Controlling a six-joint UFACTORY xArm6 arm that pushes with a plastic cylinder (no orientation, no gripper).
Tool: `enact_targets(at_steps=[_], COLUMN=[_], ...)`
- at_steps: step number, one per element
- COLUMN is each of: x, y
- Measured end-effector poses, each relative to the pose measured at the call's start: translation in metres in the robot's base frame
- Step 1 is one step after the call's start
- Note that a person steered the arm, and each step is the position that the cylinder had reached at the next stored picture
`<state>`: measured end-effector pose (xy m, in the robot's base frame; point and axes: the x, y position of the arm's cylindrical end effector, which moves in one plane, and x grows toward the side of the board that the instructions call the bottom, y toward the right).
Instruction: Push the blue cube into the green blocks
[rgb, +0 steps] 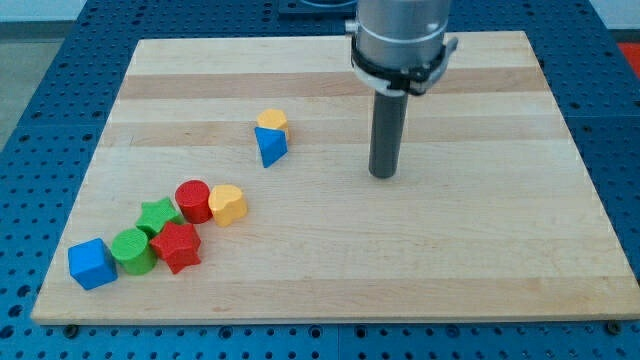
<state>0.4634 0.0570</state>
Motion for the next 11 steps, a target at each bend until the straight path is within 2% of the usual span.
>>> enact_targets(at_steps=[2, 4, 5, 11], x=[0.084, 0.142, 0.155, 0.155], y=[-0.009, -0.084, -0.118, -0.243])
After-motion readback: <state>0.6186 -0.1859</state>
